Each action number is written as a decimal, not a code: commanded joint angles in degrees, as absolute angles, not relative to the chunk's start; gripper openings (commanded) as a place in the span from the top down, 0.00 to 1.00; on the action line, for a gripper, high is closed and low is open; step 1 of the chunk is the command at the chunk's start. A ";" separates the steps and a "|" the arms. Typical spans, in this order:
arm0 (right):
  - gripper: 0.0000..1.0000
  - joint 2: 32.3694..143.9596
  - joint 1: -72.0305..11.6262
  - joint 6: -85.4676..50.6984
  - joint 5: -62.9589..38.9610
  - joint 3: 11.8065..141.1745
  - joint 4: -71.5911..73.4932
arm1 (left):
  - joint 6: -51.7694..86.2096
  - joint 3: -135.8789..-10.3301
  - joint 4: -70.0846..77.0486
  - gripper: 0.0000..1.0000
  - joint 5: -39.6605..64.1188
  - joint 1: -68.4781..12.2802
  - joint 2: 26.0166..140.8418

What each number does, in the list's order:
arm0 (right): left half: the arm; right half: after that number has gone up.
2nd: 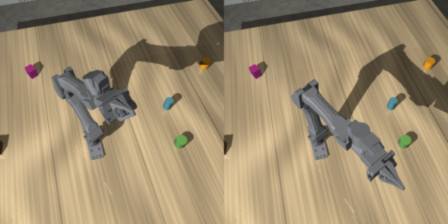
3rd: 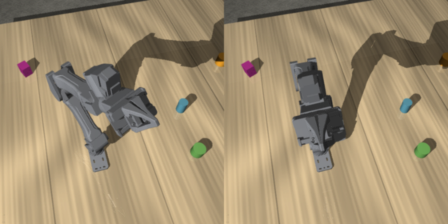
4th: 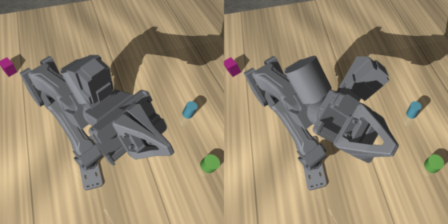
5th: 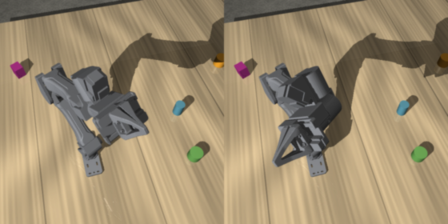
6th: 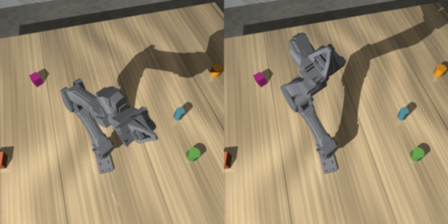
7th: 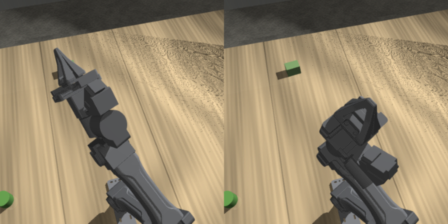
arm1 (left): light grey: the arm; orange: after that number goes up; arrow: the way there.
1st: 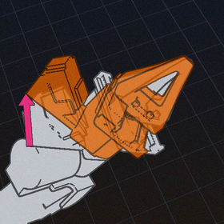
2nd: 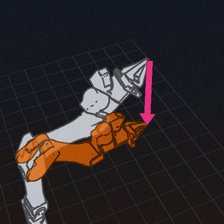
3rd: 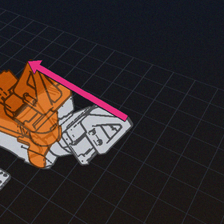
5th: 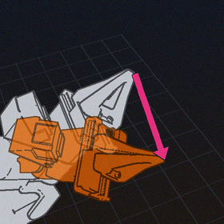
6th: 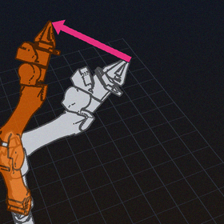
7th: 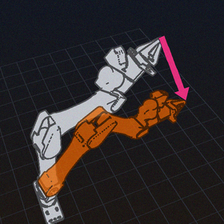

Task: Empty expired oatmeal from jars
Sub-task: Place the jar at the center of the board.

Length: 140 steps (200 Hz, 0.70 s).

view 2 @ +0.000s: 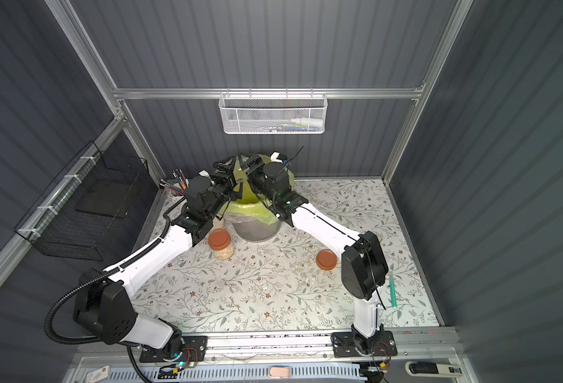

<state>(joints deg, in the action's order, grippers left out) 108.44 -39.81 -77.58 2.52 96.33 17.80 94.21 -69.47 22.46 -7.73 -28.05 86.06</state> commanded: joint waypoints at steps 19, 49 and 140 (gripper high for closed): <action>0.54 104.13 -37.67 -76.64 1.50 97.13 21.71 | 89.81 -75.28 21.77 0.00 -3.03 -27.25 88.42; 0.54 102.94 -36.49 -75.57 0.79 96.85 22.03 | 88.76 -77.18 21.44 0.00 -1.66 -27.16 89.06; 0.53 86.90 -29.77 -70.84 -0.88 84.50 16.98 | 80.21 -83.93 16.35 0.00 1.92 -25.44 87.76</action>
<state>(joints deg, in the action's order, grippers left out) 93.80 -31.88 -73.54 0.21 87.48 15.03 85.86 -79.68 19.70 -0.80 -26.81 89.08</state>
